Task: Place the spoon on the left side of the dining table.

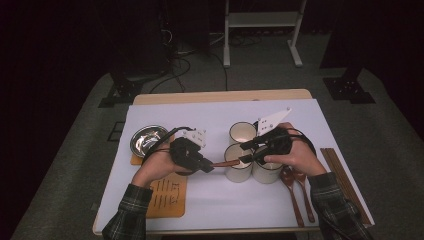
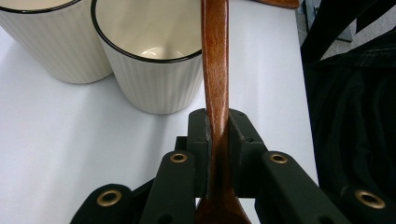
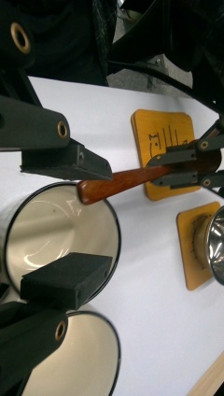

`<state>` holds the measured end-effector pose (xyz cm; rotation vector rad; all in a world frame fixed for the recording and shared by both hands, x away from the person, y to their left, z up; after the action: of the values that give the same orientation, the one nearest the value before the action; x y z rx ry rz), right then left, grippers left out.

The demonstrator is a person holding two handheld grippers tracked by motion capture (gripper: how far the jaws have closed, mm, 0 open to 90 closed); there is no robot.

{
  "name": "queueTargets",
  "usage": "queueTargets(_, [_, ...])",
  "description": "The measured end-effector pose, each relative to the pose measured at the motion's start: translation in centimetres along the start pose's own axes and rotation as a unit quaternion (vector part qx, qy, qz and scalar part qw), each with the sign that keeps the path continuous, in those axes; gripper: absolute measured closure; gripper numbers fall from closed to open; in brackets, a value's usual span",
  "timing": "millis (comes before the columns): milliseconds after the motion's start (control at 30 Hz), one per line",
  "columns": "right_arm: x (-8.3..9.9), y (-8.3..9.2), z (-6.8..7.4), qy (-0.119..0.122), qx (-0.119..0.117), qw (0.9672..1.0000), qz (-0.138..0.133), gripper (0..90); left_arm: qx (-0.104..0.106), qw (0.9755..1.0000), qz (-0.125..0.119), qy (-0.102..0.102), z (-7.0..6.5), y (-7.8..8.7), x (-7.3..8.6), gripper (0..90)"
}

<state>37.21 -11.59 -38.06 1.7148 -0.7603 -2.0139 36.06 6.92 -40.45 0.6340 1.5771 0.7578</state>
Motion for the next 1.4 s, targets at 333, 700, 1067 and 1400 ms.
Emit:
queueTargets(333, [1.3, 1.2, -0.3, -0.013, 0.025, 0.9996, -0.005, 50.4, -0.004, 1.0000, -0.003, 0.003, 0.1, 0.3, 0.1, 80.6])
queueTargets(700, [2.9, 2.5, -0.6, -0.036, 0.047, 0.9982, -0.009, 50.1, -0.009, 0.9999, -0.004, 0.003, 0.2, 0.7, 0.3, 80.6])
queueTargets(1067, [4.7, 4.1, -1.1, -0.058, 0.065, 0.9962, -0.010, 49.4, -0.010, 0.9999, -0.006, 0.004, 0.3, 0.8, 0.4, 80.5])
queueTargets(1400, [5.9, 6.0, -1.8, -0.071, 0.087, 0.9934, -0.019, 49.3, -0.012, 0.9999, -0.008, 0.005, 0.3, 0.9, 0.4, 80.5])
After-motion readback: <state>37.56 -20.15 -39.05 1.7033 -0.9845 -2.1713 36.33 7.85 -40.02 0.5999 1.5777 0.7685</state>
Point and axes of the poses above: each handheld gripper's, and its own axes: y roughly backward along the jaws, x roughly out of its underside, z roughly to its left, the point moved 7 cm from there along -y, roughly forward along the jaws, and after that the axes turned 4 degrees about -x, right-handed, at the moved point
